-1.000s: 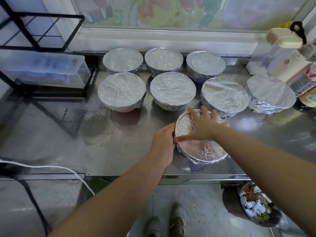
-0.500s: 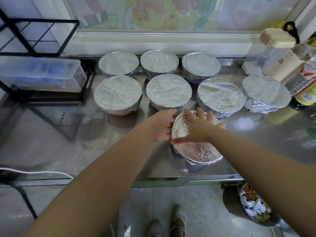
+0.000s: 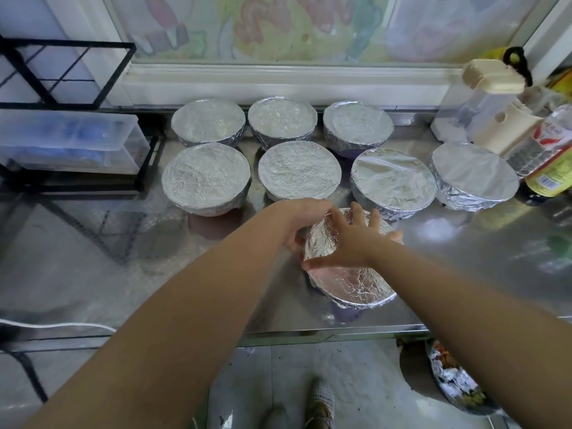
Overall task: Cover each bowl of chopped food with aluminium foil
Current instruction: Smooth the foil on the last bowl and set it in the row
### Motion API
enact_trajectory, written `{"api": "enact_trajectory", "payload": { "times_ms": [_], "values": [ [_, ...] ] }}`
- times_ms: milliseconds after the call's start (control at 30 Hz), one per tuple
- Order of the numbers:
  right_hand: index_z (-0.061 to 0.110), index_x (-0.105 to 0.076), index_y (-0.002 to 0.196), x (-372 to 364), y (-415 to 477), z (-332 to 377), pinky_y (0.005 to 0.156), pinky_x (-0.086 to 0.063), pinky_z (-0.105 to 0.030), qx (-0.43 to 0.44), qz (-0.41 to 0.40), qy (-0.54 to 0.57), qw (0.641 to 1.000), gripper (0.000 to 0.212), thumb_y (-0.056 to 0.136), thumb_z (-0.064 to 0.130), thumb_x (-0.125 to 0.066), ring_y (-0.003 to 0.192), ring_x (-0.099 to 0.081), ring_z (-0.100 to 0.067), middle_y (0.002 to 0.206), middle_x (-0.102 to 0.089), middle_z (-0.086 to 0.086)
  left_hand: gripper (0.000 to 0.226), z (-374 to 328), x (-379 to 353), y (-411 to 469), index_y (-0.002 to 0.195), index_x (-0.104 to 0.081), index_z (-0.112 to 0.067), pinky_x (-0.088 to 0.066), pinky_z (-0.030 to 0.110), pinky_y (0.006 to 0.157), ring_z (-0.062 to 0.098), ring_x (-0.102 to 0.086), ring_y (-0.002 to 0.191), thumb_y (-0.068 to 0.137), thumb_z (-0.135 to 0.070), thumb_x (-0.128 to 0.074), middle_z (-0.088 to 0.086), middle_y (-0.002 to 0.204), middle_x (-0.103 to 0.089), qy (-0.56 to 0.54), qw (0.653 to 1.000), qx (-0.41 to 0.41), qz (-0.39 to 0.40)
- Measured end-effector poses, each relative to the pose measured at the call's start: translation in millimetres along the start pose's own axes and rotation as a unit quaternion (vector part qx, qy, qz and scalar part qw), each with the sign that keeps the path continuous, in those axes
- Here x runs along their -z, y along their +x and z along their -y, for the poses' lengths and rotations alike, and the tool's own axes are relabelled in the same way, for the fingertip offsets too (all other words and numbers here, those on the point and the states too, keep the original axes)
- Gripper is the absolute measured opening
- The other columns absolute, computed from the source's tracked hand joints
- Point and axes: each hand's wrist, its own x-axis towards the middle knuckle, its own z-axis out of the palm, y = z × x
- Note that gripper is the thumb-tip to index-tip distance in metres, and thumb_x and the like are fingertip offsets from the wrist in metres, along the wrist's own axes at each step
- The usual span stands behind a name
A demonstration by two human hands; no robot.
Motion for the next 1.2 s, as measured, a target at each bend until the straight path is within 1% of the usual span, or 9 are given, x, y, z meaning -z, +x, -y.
{"api": "enact_trajectory", "payload": {
  "times_ms": [100, 233, 333, 433, 633, 733, 867, 1033, 1200],
  "values": [
    [0.047, 0.018, 0.155, -2, -2, 2, 0.107, -0.004, -0.084, -0.017, -0.005, 0.017, 1.0, 0.146, 0.046, 0.098, -0.065, 0.15, 0.024, -0.043, 0.167, 0.025, -0.001, 0.049, -3, -3, 4, 0.119, -0.064, -0.018, -0.059, 0.049, 0.066, 0.035, -0.068, 0.1, 0.095, -0.052, -0.038, 0.012, 0.116, -0.069, 0.013, 1.0, 0.003, 0.002],
    [0.045, 0.028, 0.152, -4, 7, -1, 0.109, -0.003, -0.082, -0.059, 0.004, 0.042, 0.997, 0.155, 0.033, 0.108, -0.049, 0.148, 0.029, -0.045, 0.163, 0.033, -0.006, 0.052, 10, -3, 11, 0.11, -0.068, -0.014, -0.055, 0.051, 0.089, 0.034, -0.068, 0.106, 0.082, -0.054, -0.047, 0.011, 0.115, -0.071, -0.058, 0.995, -0.062, -0.046],
    [0.045, 0.031, 0.15, -3, 14, -8, 0.109, 0.001, -0.082, -0.049, -0.003, 0.051, 0.998, 0.157, 0.028, 0.111, -0.044, 0.145, 0.033, -0.047, 0.161, 0.035, -0.012, 0.027, 36, -2, 14, 0.104, -0.068, -0.014, -0.053, 0.032, 0.071, 0.026, -0.069, 0.094, 0.099, -0.034, -0.049, 0.003, 0.094, -0.072, -0.215, 0.96, -0.153, -0.092],
    [0.049, 0.025, 0.151, 1, 17, -11, 0.112, -0.001, -0.079, -0.008, 0.0, 0.03, 1.0, 0.16, 0.021, 0.11, -0.045, 0.145, 0.03, -0.05, 0.164, 0.029, -0.012, 0.022, 65, -12, 13, 0.087, -0.065, -0.013, -0.045, 0.032, 0.064, 0.019, -0.063, 0.074, 0.1, -0.019, -0.049, 0.0, 0.074, -0.068, -0.354, 0.912, -0.18, -0.105],
    [0.05, 0.027, 0.15, 1, 13, -8, 0.117, -0.002, -0.073, -0.004, -0.004, 0.016, 1.0, 0.147, 0.038, 0.103, -0.052, 0.145, 0.026, -0.054, 0.164, 0.03, -0.014, 0.015, 101, -44, 5, 0.091, -0.068, -0.011, -0.051, 0.042, 0.093, 0.028, -0.062, 0.099, 0.092, -0.02, -0.056, 0.014, 0.105, -0.068, -0.447, 0.879, -0.098, -0.137],
    [0.05, 0.02, 0.154, 1, 10, -6, 0.118, -0.004, -0.071, 0.001, -0.004, 0.003, 1.0, 0.137, 0.05, 0.099, -0.056, 0.146, 0.022, -0.055, 0.165, 0.025, -0.015, 0.022, 99, -59, -5, 0.097, -0.066, -0.005, -0.053, 0.042, 0.094, 0.026, -0.066, 0.09, 0.102, -0.016, -0.048, 0.013, 0.09, -0.073, -0.476, 0.872, -0.078, -0.082],
    [0.055, 0.013, 0.152, -1, 13, -8, 0.112, -0.012, -0.078, 0.001, -0.013, 0.019, 1.0, 0.146, 0.031, 0.107, -0.049, 0.148, 0.018, -0.054, 0.167, 0.017, -0.01, 0.029, 90, -58, -13, 0.102, -0.065, -0.005, -0.055, 0.036, 0.077, 0.022, -0.066, 0.082, 0.105, -0.024, -0.042, 0.01, 0.082, -0.073, -0.495, 0.864, -0.074, -0.059],
    [0.053, 0.012, 0.153, -2, 11, -8, 0.111, -0.012, -0.079, 0.001, -0.013, 0.03, 0.999, 0.155, 0.018, 0.107, -0.04, 0.147, 0.02, -0.053, 0.167, 0.018, -0.009, 0.035, 83, -55, -17, 0.113, -0.067, -0.005, -0.051, 0.043, 0.1, 0.026, -0.069, 0.093, 0.104, -0.028, -0.042, 0.015, 0.101, -0.074, -0.48, 0.874, -0.066, -0.049],
    [0.053, 0.015, 0.152, -6, 19, -9, 0.113, -0.008, -0.077, -0.005, -0.021, 0.024, 0.999, 0.158, 0.013, 0.112, -0.033, 0.148, 0.02, -0.051, 0.167, 0.019, -0.012, 0.051, 86, -52, -14, 0.121, -0.063, -0.006, -0.043, 0.046, 0.11, 0.031, -0.065, 0.11, 0.106, -0.043, -0.03, 0.017, 0.111, -0.073, -0.535, 0.841, -0.075, -0.012]
  ]
}}
